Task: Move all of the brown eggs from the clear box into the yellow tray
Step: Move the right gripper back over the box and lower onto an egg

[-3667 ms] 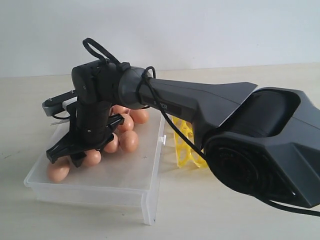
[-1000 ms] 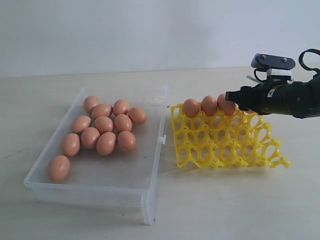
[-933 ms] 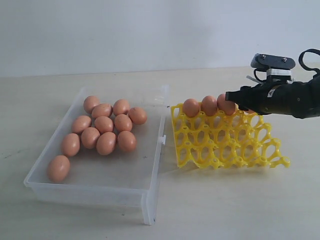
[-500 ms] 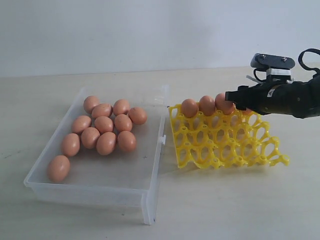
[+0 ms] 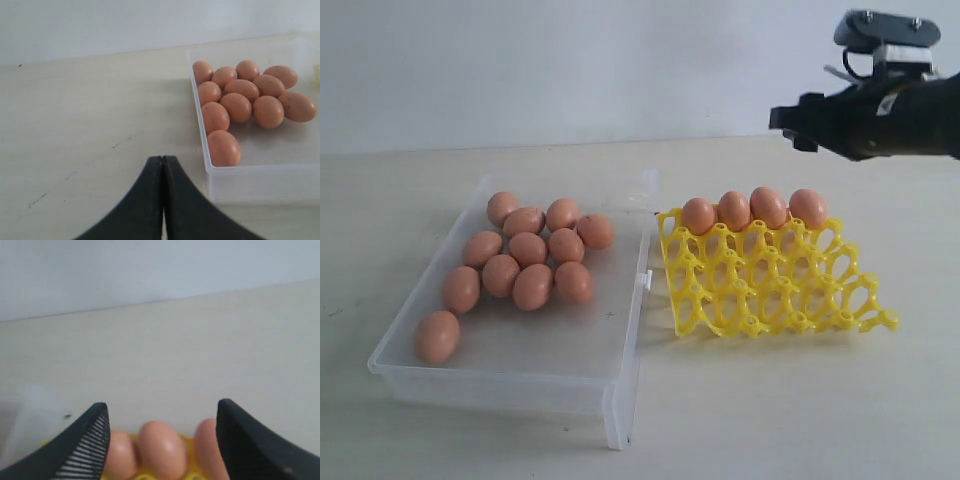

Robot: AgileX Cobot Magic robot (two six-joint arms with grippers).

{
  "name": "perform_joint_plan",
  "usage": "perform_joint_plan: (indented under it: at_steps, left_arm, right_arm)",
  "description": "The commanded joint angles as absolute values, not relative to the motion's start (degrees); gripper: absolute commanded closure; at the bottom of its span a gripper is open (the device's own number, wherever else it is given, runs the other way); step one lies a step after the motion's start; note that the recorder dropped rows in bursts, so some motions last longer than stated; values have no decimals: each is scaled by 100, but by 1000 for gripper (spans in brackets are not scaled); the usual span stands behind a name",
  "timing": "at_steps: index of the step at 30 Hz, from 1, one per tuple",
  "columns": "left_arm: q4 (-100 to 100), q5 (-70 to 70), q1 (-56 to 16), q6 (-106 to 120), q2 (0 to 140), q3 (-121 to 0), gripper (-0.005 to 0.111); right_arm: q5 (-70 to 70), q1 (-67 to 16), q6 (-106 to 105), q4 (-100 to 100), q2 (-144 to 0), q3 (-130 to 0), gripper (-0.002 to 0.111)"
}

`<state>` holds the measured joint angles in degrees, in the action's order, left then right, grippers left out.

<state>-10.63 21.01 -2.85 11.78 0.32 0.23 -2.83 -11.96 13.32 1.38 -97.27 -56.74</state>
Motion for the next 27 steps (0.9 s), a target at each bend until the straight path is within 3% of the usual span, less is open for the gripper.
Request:
perform_joint_plan:
  at_steps: [1,6,15,22,27]
  left_arm:
    - [-1068,2046,-279,1182,0,0,107]
    - [-1068,2046,-279,1182,0,0,107]
    - [-1068,2046,-279,1182,0,0,107]
    - [-1068,2046,-279,1182,0,0,107]
    - [-1068,2046,-279,1182,0,0,107]
  right_arm:
    - [605,-2202,1288,-41,-8799,-5706,53]
    - [1871,-3411,407,-772,-8981,-6370,54]
    - [5261,-3971,-574,-1890,-11495,-9438,54]
    - [5871,-4232,214,-1489,-13051,-11440,54]
    - [6432,-4218,736,-520,-13518,-12195,54]
